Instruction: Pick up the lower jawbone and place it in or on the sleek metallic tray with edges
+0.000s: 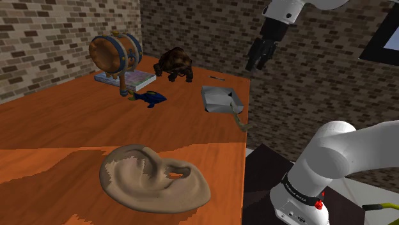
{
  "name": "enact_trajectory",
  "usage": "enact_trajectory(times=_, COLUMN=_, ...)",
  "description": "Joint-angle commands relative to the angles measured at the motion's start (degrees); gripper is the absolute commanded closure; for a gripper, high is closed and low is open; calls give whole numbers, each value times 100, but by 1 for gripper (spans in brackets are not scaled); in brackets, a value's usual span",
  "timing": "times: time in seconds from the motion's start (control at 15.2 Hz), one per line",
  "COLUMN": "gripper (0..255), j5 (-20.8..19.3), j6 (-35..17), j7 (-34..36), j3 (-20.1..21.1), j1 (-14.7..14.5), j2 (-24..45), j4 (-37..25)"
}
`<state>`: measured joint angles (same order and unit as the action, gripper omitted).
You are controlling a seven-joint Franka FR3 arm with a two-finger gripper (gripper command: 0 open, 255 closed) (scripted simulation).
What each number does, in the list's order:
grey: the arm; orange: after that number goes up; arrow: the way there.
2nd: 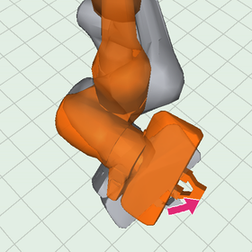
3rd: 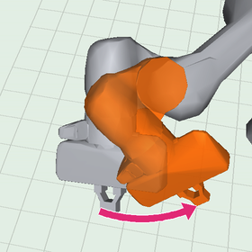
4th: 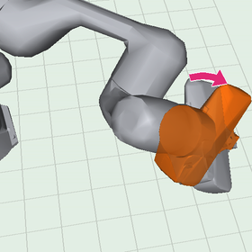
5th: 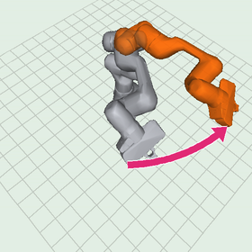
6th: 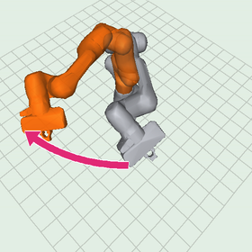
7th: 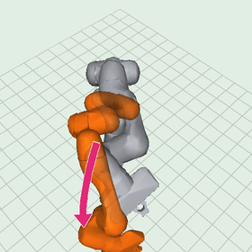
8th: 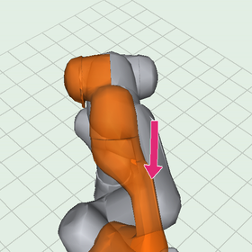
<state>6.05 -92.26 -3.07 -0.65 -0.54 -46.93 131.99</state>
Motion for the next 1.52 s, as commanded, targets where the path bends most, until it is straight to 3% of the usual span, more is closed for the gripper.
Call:
enact_trajectory(times=0.0, gripper=0, j5=0, j6=0, j7=0, j3=0, j1=0, j2=0, j4=0)
enact_trajectory(times=0.92, gripper=0, j5=-78, j6=-1105, j7=-1141, j3=-407, j1=-226, j2=81, j4=2309)
enact_trajectory(times=1.45, gripper=0, j5=-16, j6=-1724, j7=-1153, j3=-362, j1=-266, j2=149, j4=2857)
